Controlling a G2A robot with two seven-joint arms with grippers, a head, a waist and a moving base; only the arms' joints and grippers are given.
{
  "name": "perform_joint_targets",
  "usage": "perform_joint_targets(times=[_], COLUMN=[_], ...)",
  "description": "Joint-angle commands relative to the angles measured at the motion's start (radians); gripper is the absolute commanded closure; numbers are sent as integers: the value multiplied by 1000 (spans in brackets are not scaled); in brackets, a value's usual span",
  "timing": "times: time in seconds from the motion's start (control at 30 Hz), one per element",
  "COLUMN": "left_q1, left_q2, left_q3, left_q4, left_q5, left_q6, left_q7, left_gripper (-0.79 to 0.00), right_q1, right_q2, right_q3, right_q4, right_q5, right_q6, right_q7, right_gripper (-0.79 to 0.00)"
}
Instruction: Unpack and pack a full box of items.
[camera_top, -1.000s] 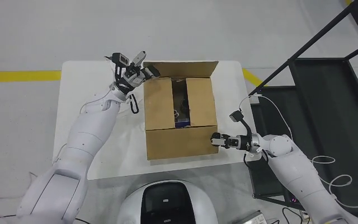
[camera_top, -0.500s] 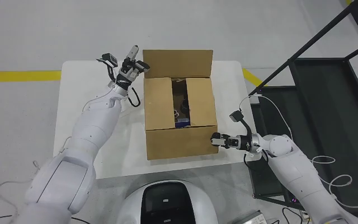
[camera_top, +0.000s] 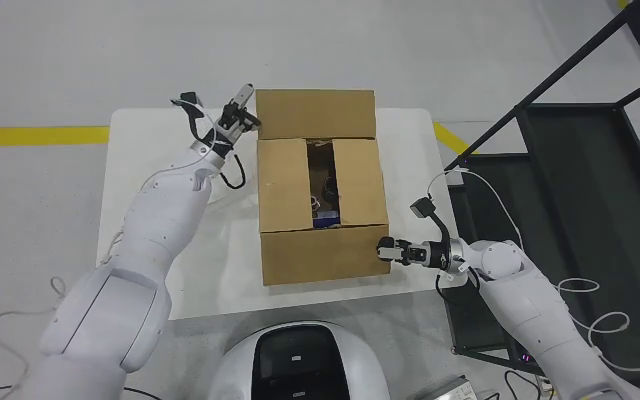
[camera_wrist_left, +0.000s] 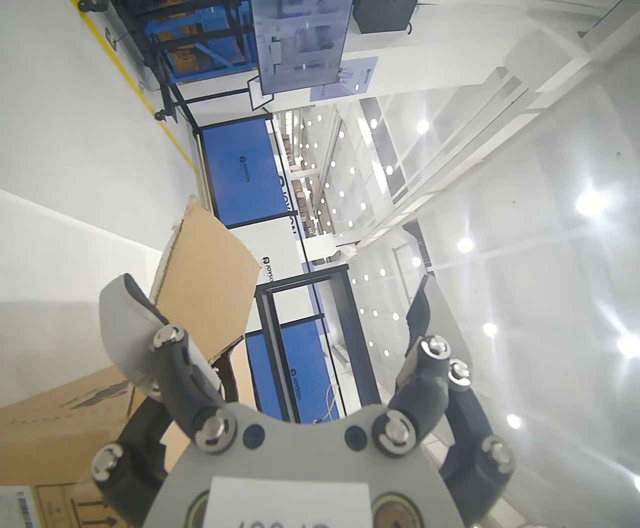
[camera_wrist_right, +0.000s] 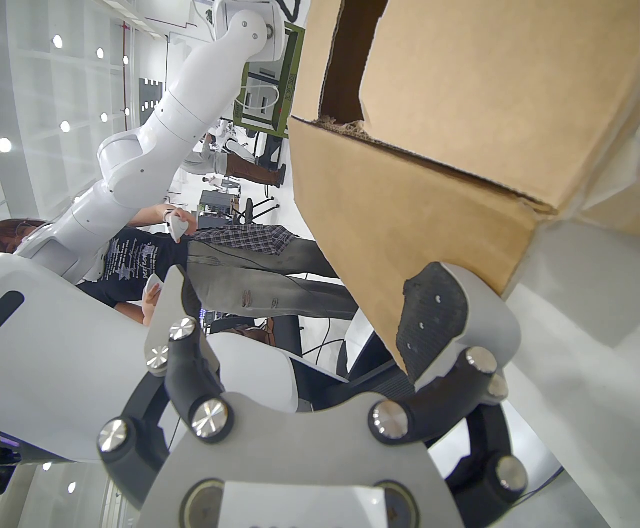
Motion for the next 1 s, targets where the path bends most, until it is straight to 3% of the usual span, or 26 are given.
perform_joint_targets(times=[0.0,0.17,0.27,0.37,0.97], left_q1=[0,0,-21,-10,-10], left_q2=[0,0,6,11,11], left_q3=[0,0,8,-21,-21], left_q4=[0,0,-4,-30,-30], left_q5=[1,1,48,-5,-5], left_q6=[1,1,-57,-89,-89], left_q7=[0,0,-1,-61,-61], left_gripper=[-785,-785,-785,-785,-785], right_q1=[0,0,0,0,0], right_q2=[0,0,0,0,0], right_q3=[0,0,0,0,0], right_q4=[0,0,0,0,0], right_q5=[0,0,0,0,0], right_q6=[0,0,0,0,0], right_q7=[0,0,0,0,0], right_gripper=[-785,-785,-785,-785,-785])
